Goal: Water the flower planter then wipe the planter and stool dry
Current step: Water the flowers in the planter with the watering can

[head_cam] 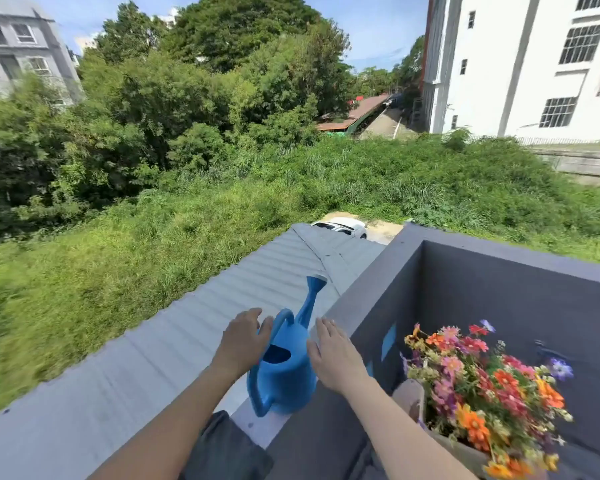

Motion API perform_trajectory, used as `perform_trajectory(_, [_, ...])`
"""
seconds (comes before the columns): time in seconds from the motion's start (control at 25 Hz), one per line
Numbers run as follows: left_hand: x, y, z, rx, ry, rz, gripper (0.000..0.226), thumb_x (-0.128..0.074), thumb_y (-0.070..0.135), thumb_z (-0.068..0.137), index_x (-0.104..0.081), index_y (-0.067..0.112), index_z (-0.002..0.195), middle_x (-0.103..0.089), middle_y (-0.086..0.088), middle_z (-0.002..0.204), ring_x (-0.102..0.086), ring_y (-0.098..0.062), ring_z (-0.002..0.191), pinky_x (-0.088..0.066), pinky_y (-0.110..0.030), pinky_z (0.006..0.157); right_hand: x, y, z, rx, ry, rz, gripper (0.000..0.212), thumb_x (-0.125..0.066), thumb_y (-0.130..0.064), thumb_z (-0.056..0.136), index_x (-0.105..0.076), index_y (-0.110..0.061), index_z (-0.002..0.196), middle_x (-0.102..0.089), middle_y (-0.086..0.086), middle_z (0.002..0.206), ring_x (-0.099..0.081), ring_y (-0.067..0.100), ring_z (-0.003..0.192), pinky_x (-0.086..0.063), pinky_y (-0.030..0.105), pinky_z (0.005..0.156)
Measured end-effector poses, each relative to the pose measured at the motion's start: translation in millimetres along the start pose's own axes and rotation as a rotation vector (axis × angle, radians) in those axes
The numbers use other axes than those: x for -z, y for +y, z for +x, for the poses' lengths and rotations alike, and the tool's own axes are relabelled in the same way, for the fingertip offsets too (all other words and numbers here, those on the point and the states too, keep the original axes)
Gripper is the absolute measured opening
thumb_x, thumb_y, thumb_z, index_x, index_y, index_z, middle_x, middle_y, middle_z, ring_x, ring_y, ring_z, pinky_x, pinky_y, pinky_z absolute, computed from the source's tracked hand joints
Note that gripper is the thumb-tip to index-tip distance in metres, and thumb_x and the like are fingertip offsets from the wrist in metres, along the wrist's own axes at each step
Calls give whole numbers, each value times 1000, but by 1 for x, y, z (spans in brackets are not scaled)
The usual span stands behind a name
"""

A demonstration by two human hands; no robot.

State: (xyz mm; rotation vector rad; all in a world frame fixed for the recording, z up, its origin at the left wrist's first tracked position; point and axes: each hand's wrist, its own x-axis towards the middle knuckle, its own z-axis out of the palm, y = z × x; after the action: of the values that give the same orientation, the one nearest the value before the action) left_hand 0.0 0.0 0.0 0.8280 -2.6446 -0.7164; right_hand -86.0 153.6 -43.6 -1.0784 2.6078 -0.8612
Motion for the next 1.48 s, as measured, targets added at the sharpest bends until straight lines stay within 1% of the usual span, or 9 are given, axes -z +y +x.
perform_trajectory(0.08, [-11, -3, -9, 67, 53, -81, 41, -39, 39, 98, -61, 8, 113, -67, -8, 101, -61, -25, 97, -46, -37, 86, -22, -4, 4, -31, 21, 8, 64, -12, -43, 102, -8, -7, 154, -10, 8, 164, -8, 20, 151, -8, 32, 121])
perform_trajectory(0.16, [-25, 1, -27, 74, 67, -170, 34, -41, 38, 98, -61, 11, 94, -65, -2, 79, -61, -18, 76, -48, -33, 71, -46, -8, -2, -50, 56, -13, 93, 18, -61, 82, -5, -7, 154, -7, 8, 164, -7, 21, 151, -5, 32, 121])
perform_trajectory(0.28, [-37, 1, -40, 87, 157, -262, 18, -47, 34, 96, -54, 20, 88, -63, 4, 73, -59, -12, 66, -43, -23, 57, -69, -5, -4, -70, 155, -49, 119, 40, -64, 59, -5, -7, 154, -5, 8, 164, -6, 20, 151, 0, 27, 118])
perform_trajectory(0.44, [-40, -4, -40, 27, 194, -253, 13, -54, 31, 94, -54, 22, 85, -60, 5, 63, -55, -8, 56, -37, -15, 49, -72, -7, -12, -95, 170, -51, 107, 30, -62, 68, -5, -8, 154, -3, 7, 164, -3, 18, 151, 7, 23, 112])
perform_trajectory(0.64, [-14, 10, -15, -99, 118, -240, 19, -61, 30, 90, -69, 14, 85, -63, 7, 61, -60, -8, 59, -39, -11, 55, -50, -18, -22, -126, 228, 18, 98, 15, -64, 75, -5, -9, 154, 0, 4, 164, 0, 16, 151, 9, 21, 112])
perform_trajectory(0.8, [32, 48, 9, -244, 35, -215, 21, -71, 37, 82, -74, 16, 81, -72, 0, 68, -67, -15, 68, -49, -31, 65, -14, -28, -32, -90, 357, 49, 95, 10, -66, 78, -3, -12, 154, 1, 1, 164, 4, 14, 151, 9, 21, 114])
perform_trajectory(1.0, [73, 112, 34, -418, -15, -166, 28, -80, 42, 70, -74, 16, 79, -66, 2, 62, -56, -7, 54, -41, -19, 52, 30, -29, -34, -26, 538, 79, 88, 6, -67, 83, -5, -16, 154, 6, -9, 158, 4, 13, 150, 3, 29, 121])
perform_trajectory(1.32, [105, 207, 47, -756, -177, 73, 36, -78, 35, 75, -74, 14, 103, -58, 11, 63, -51, -4, 52, -38, -7, 43, 78, -27, -50, -25, 637, 20, 81, 0, -63, 86, 3, -18, 153, 12, -11, 156, 12, 8, 148, 18, 18, 112])
perform_trajectory(1.48, [103, 242, 47, -878, -194, 260, 36, -77, 37, 75, -75, 16, 105, -65, 5, 71, -50, -4, 54, -35, -13, 48, 82, -31, -55, -80, 620, 112, 84, -5, -65, 86, 5, -16, 154, 11, -5, 163, 12, 10, 149, 9, 25, 118])
